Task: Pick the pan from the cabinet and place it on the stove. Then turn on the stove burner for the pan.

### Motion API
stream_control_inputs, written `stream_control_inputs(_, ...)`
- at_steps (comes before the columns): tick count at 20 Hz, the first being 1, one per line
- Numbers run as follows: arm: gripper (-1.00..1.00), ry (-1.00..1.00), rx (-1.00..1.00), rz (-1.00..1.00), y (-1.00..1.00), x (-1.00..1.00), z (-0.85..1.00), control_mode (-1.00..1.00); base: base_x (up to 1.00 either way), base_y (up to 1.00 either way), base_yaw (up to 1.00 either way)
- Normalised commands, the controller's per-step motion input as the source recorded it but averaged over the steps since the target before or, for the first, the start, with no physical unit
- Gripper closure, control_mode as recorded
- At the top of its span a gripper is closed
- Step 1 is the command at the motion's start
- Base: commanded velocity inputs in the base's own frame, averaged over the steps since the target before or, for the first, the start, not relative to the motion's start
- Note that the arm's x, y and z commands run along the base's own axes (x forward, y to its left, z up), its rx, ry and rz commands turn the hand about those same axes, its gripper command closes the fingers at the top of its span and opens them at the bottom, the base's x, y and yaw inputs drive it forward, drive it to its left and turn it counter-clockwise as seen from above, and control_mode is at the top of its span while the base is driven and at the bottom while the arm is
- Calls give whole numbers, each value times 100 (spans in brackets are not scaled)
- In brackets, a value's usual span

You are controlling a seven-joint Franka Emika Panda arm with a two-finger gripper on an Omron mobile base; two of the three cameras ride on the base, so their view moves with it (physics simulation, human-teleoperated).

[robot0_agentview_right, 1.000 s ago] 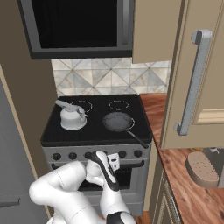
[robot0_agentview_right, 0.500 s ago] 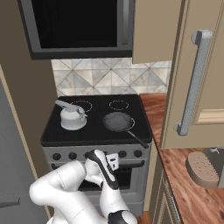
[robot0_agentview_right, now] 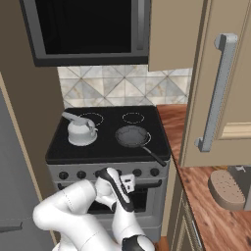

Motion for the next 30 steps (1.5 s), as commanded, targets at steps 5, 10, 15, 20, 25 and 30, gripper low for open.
stream_control_inputs(5,-100,4,0,-4,-14,1,-12,-100,0,0,0)
stream_control_inputs(10,-100,0,0,0,1,9,-1,-100,0,0,0)
stream_control_inputs(15,-100,0,0,0,10,7,0,-100,0,0,0)
stream_control_inputs(20,-100,0,0,0,15,5,0,-100,0,0,0)
stream_control_inputs(25,-100,0,0,0,11,10,0,-100,0,0,0)
stream_control_inputs(30,-100,0,0,0,4,10,0,-100,0,0,0)
